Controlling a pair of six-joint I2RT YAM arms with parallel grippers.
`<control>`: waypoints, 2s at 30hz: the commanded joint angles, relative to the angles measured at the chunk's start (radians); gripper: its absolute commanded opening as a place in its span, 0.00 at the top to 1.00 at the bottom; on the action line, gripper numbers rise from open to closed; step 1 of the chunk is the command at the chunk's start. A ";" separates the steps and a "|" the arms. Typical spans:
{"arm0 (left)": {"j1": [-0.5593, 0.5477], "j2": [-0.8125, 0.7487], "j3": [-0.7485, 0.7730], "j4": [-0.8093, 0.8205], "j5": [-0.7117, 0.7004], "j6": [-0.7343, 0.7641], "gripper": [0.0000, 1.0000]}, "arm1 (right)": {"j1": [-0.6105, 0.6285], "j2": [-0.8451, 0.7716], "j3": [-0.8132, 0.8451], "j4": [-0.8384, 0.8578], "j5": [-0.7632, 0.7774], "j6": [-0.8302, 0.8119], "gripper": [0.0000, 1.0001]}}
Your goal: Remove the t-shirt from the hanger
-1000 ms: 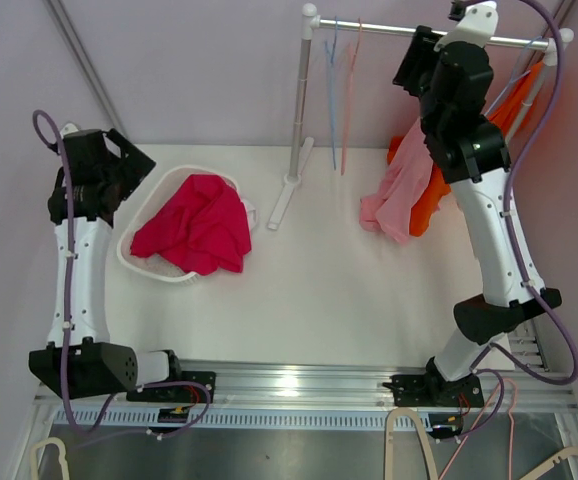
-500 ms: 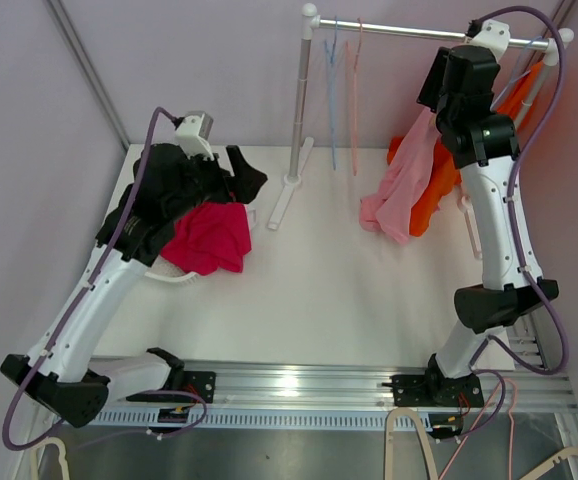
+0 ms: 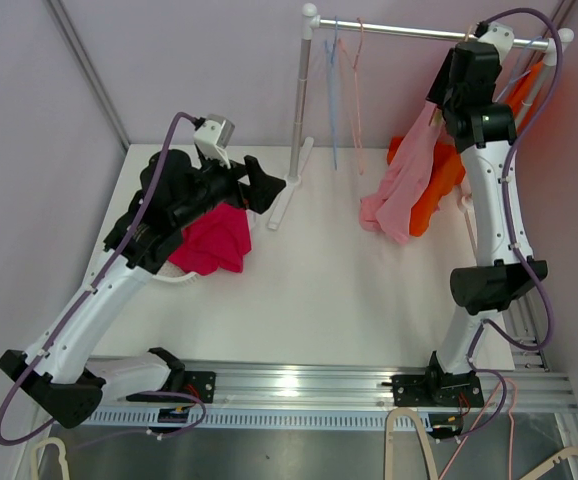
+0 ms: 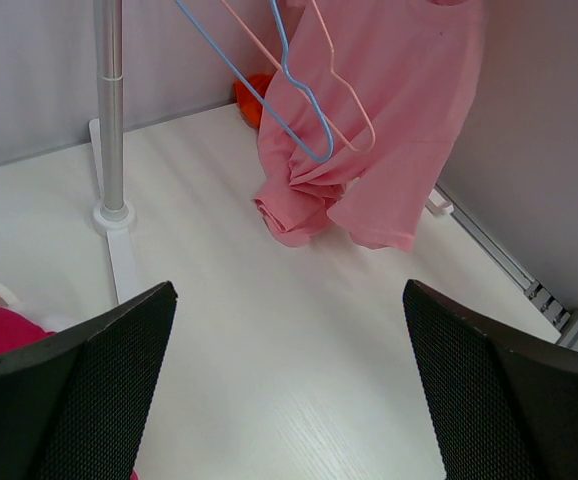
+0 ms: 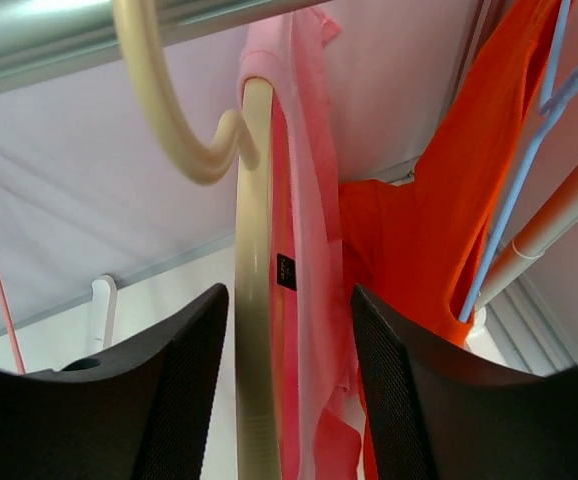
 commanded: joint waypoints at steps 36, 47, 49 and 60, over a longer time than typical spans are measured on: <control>-0.621 0.120 -0.071 0.357 -0.184 0.611 0.00 | 0.079 -0.407 -0.275 -0.089 -0.294 0.152 1.00; -0.851 0.360 -0.165 0.714 -0.477 0.622 0.00 | 0.191 -0.587 -0.498 -0.143 -0.154 0.293 1.00; -0.855 0.397 -0.160 0.738 -0.511 0.598 0.00 | 0.201 -0.622 -0.529 -0.124 -0.173 0.311 1.00; -0.822 0.429 -0.212 0.758 -0.591 0.468 0.99 | 0.202 -0.645 -0.511 -0.144 -0.175 0.301 1.00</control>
